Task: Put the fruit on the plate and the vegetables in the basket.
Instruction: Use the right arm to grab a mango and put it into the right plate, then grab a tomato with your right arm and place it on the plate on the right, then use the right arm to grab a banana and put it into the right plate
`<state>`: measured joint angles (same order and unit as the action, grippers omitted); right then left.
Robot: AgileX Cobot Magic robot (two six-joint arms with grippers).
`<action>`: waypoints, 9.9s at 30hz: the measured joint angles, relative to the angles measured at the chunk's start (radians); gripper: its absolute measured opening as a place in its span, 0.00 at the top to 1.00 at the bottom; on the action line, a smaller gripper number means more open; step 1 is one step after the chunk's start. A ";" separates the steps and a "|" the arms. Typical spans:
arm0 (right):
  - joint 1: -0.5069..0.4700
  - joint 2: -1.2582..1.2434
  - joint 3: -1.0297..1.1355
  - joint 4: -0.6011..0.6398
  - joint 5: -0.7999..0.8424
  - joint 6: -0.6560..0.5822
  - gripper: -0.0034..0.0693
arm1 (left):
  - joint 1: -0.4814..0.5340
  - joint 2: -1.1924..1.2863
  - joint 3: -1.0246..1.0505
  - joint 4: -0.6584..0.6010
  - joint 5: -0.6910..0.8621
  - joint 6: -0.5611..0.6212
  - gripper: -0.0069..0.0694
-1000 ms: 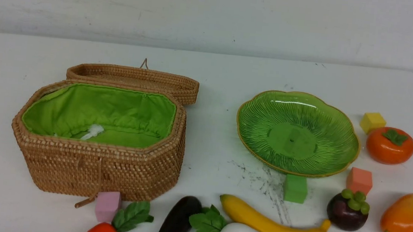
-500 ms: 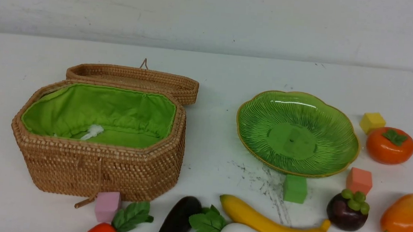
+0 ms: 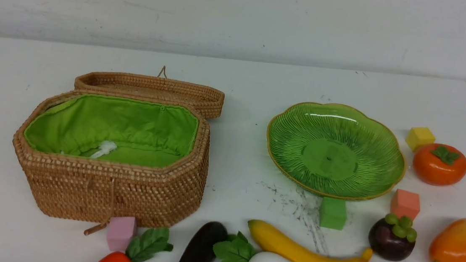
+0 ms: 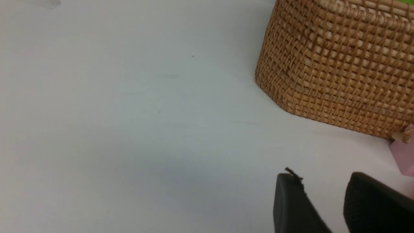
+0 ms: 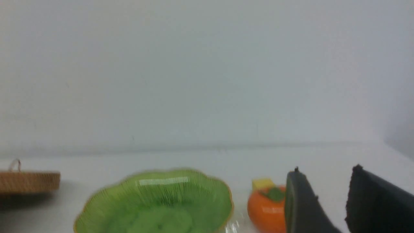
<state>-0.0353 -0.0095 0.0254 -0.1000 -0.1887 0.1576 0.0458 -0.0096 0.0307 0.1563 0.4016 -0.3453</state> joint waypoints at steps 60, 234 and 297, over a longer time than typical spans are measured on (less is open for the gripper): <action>-0.206 1.670 -1.129 0.445 1.042 0.324 0.09 | 0.000 0.000 0.000 0.000 0.000 0.000 0.60; 0.121 1.690 -1.776 0.445 1.368 -0.356 0.19 | 0.000 0.000 0.000 0.000 0.000 0.000 0.60; 0.404 1.777 -1.317 0.375 1.271 -1.367 0.52 | 0.000 0.000 0.000 0.000 0.000 0.000 0.60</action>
<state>0.3689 1.7675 -1.2913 0.2749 1.0821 -1.2093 0.0458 -0.0096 0.0307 0.1563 0.4016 -0.3453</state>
